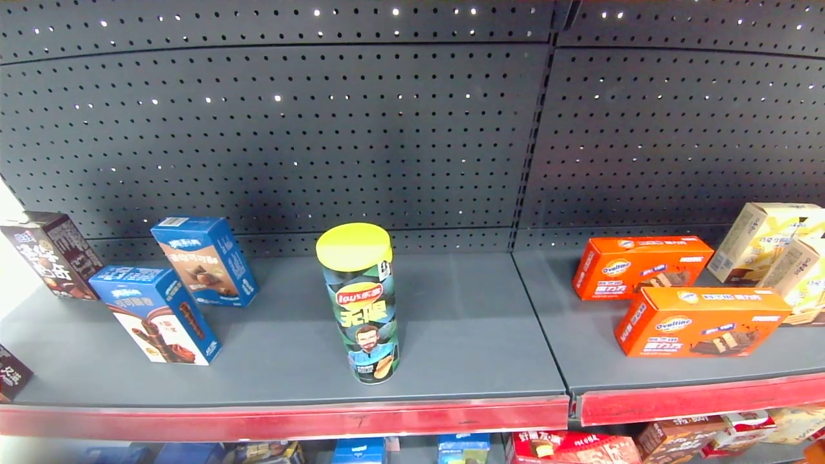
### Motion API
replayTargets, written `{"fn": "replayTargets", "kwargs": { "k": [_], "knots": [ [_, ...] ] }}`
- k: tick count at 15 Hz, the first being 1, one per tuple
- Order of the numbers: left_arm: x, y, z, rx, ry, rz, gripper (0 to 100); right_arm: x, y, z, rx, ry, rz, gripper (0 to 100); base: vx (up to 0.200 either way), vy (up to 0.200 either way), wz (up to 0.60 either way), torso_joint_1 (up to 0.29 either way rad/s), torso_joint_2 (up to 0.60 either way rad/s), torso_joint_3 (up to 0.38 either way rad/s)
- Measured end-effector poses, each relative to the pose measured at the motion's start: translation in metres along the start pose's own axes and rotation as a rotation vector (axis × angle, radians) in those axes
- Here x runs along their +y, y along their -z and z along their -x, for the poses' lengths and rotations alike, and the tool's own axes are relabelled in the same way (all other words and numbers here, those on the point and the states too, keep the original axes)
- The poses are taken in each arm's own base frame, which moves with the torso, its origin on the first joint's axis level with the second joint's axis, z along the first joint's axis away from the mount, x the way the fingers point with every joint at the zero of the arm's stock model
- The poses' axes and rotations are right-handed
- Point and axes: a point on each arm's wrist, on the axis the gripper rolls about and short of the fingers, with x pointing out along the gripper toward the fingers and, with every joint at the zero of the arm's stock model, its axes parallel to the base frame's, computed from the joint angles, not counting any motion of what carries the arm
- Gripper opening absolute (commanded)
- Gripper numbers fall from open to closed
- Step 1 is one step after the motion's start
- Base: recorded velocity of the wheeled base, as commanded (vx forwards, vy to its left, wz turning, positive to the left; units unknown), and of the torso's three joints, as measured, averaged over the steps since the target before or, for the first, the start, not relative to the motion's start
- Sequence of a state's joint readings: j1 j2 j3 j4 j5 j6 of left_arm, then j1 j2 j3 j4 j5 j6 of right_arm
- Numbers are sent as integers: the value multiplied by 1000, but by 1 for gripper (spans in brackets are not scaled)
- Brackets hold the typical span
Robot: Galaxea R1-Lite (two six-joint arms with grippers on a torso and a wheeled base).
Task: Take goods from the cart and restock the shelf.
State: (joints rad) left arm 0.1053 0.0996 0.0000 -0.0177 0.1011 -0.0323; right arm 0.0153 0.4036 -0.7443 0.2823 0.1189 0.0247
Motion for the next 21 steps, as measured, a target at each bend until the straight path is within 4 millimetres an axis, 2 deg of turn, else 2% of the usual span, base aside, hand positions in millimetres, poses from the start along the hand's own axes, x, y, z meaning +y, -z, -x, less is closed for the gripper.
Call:
{"fn": "replayTargets", "kwargs": {
  "k": [3,5,8,14,18,21],
  "knots": [
    [0,0,0,-2,1,1,100,3,-3,-3,10,-183,3,0,0,0,0,0,0,0],
    [0,0,0,-2,2,1,100,4,-9,-10,17,-244,3,0,0,0,0,0,0,0],
    [0,0,0,-2,2,1,100,2,-25,-31,-6,-291,8,0,0,0,0,0,0,0],
    [0,0,0,-1,2,1,100,9,-34,-84,26,-512,23,0,0,0,0,0,0,0],
    [0,0,0,-1,2,1,100,20,-28,-120,84,-539,22,0,0,0,0,0,0,0],
    [0,0,0,-1,2,1,100,29,-20,-134,144,-469,33,0,0,0,0,0,0,0]
  ]
}}
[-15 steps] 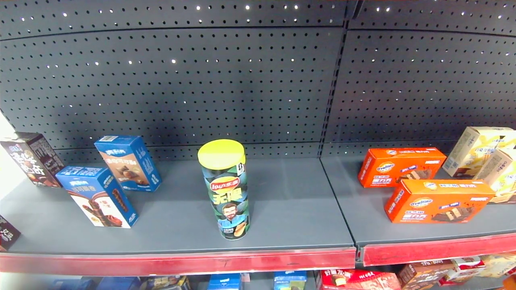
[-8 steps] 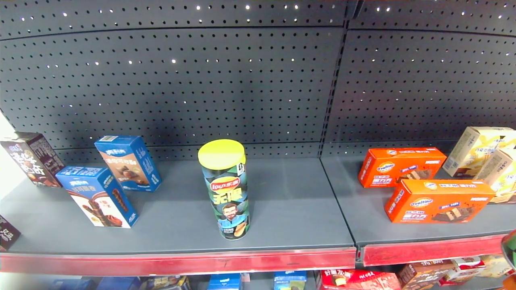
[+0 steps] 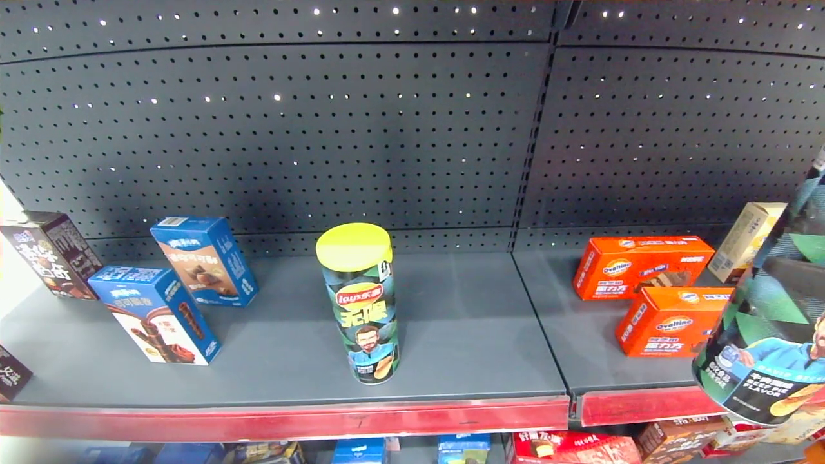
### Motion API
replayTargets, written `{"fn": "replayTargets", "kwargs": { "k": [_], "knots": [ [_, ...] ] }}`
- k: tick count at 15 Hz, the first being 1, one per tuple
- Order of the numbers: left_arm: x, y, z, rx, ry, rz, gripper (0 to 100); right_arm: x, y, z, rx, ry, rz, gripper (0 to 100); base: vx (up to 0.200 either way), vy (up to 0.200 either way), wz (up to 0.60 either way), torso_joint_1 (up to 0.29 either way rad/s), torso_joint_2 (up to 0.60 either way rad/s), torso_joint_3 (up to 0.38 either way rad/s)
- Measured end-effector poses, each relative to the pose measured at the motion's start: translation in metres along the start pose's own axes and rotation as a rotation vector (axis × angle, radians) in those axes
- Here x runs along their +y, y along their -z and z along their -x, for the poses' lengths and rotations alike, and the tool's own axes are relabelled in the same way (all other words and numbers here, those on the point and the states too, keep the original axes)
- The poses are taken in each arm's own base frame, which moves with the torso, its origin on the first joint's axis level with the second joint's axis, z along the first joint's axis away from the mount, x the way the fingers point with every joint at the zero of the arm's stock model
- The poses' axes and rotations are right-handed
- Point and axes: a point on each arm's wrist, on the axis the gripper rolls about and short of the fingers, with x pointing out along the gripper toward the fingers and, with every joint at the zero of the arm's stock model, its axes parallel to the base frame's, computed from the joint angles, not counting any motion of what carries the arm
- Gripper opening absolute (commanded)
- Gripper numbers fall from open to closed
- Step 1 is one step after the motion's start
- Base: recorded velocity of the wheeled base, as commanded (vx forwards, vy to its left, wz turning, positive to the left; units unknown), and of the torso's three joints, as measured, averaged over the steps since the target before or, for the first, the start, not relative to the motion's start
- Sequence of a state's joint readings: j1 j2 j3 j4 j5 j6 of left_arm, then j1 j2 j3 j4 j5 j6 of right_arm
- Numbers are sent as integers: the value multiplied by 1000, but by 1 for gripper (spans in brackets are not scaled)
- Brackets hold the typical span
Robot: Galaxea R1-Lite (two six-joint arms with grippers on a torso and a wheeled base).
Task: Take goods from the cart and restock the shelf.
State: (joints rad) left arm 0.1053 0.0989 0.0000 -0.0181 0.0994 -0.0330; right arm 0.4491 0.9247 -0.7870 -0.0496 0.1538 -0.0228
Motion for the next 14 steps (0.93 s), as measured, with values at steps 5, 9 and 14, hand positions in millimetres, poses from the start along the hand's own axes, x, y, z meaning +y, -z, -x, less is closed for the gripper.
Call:
{"fn": "replayTargets", "kwargs": {
  "k": [5,9,14],
  "knots": [
    [0,0,0,1,-1,0,100,8,20,-11,57,90,90,0,0,0,0,0,0,0],
    [0,0,0,1,0,0,100,9,28,-8,32,92,101,0,0,0,300,1,0,2],
    [0,0,0,2,-1,0,100,8,26,-5,16,89,97,0,0,0,240,0,2,2]
  ]
}}
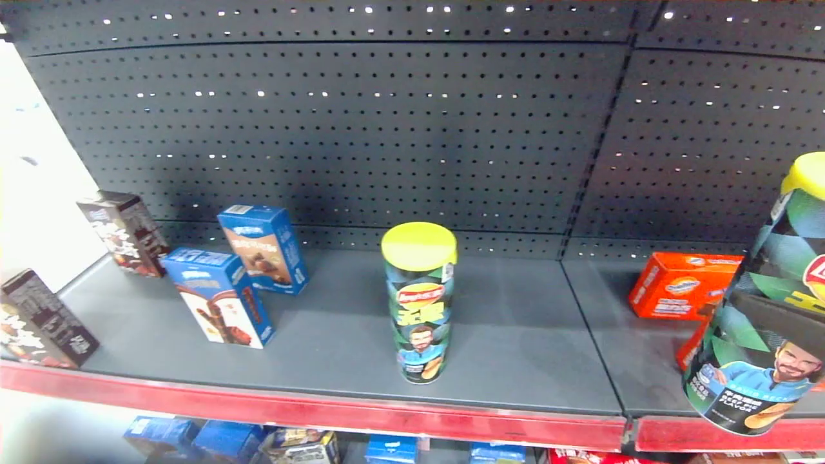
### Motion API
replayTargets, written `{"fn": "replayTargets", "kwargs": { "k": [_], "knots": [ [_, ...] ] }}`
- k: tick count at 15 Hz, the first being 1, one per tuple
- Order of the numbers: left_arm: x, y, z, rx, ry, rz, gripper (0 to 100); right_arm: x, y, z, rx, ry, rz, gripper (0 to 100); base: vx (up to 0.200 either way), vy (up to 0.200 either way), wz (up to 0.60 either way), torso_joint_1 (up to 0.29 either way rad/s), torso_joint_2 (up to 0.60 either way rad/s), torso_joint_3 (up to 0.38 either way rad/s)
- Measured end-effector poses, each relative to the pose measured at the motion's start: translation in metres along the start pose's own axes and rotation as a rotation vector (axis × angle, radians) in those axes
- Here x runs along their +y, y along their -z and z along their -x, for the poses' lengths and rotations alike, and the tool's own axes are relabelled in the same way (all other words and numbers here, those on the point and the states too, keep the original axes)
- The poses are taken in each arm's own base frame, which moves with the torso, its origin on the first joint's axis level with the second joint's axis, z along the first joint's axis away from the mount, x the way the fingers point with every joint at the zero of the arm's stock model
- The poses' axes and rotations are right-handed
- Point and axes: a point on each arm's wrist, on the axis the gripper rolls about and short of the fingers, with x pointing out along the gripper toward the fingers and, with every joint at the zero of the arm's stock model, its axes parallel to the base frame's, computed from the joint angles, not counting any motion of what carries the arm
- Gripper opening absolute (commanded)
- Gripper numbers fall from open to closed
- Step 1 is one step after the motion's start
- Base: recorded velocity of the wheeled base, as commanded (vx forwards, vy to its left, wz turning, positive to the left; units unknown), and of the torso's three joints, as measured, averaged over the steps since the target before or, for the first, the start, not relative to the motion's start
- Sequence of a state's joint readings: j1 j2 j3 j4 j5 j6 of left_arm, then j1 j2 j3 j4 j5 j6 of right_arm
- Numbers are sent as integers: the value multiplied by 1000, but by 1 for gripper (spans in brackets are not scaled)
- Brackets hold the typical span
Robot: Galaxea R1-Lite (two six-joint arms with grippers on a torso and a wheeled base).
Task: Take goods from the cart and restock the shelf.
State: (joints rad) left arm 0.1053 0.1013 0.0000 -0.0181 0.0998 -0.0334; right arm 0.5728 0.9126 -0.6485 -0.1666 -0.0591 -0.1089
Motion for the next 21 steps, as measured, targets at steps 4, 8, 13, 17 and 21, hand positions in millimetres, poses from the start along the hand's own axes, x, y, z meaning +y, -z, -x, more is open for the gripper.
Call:
{"fn": "replayTargets", "kwargs": {
  "k": [4,8,13,17,21],
  "knots": [
    [0,0,0,0,-1,0,100,1,-6,-4,-61,-88,-46,0,0,0,0,0,0,0],
    [0,0,0,0,-1,0,100,3,-9,-30,-135,-132,-50,0,0,0,0,0,0,0],
    [0,0,0,1,0,-1,100,5,1,-80,-76,-131,-55,0,0,0,0,0,0,0],
    [0,0,0,1,0,0,100,2,3,-130,-56,-114,-55,0,0,0,0,0,0,0],
    [0,0,0,1,0,0,100,-9,-13,-186,-84,-79,-55,0,0,0,0,0,0,0]
  ]
}}
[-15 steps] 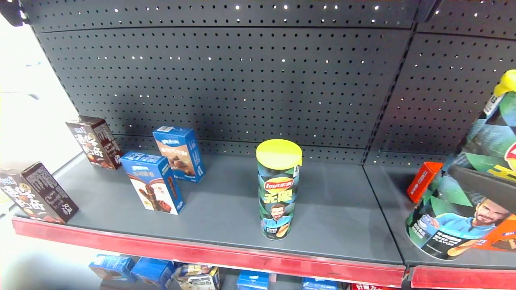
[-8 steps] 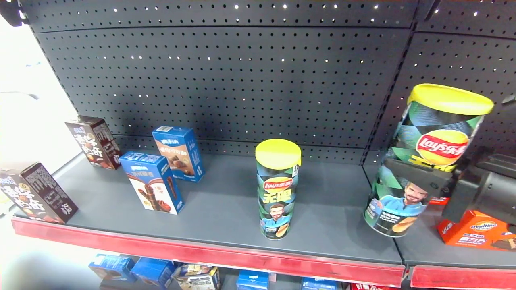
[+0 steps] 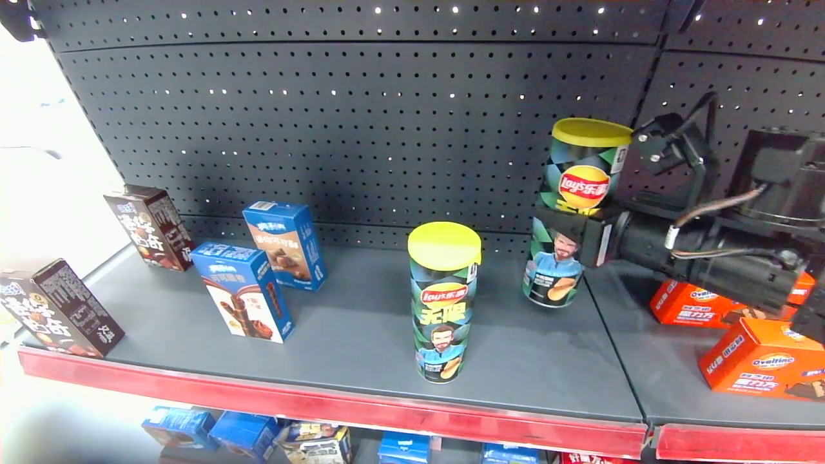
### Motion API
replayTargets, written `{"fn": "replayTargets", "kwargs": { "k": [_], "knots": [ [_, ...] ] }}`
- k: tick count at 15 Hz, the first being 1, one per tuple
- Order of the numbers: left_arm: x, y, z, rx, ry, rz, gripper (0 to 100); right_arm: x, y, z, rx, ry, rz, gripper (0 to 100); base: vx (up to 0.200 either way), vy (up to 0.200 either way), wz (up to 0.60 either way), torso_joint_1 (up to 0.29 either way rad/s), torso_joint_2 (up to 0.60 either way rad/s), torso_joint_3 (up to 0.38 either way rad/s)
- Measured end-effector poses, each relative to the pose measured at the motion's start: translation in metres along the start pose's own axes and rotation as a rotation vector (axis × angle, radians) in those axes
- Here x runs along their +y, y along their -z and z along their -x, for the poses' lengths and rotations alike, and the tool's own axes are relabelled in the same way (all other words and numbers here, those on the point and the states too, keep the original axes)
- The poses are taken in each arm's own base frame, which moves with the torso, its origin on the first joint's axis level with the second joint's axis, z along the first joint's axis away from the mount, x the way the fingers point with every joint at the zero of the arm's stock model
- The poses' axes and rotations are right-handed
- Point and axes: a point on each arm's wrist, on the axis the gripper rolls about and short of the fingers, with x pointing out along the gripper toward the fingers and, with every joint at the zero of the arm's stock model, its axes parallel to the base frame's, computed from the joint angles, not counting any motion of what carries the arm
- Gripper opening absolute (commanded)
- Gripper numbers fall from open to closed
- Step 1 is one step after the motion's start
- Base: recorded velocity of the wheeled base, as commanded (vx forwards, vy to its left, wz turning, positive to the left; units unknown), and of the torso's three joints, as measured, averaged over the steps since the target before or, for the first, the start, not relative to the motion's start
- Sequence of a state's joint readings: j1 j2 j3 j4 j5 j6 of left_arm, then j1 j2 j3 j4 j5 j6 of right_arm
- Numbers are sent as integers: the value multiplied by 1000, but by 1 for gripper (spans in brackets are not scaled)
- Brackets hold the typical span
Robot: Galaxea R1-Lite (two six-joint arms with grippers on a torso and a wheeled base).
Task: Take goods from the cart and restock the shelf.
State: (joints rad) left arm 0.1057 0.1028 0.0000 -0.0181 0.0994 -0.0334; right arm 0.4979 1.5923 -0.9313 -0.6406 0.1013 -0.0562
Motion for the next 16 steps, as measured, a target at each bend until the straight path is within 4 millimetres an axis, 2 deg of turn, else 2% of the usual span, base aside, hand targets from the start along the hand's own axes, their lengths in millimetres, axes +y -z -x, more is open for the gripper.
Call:
{"fn": "replayTargets", "kwargs": {
  "k": [4,7,12,16],
  "knots": [
    [0,0,0,0,0,0,100,-6,2,-50,-16,4,-17,0,0,0,0,0,0,0],
    [0,0,0,0,0,0,100,-4,7,-78,-42,-9,-43,0,0,0,0,0,0,0],
    [0,0,0,0,1,0,100,4,17,-112,-59,-34,-40,0,0,0,0,0,0,0],
    [0,0,0,0,1,-1,100,13,33,-129,-51,-52,-40,0,0,0,0,0,0,0]
  ]
}}
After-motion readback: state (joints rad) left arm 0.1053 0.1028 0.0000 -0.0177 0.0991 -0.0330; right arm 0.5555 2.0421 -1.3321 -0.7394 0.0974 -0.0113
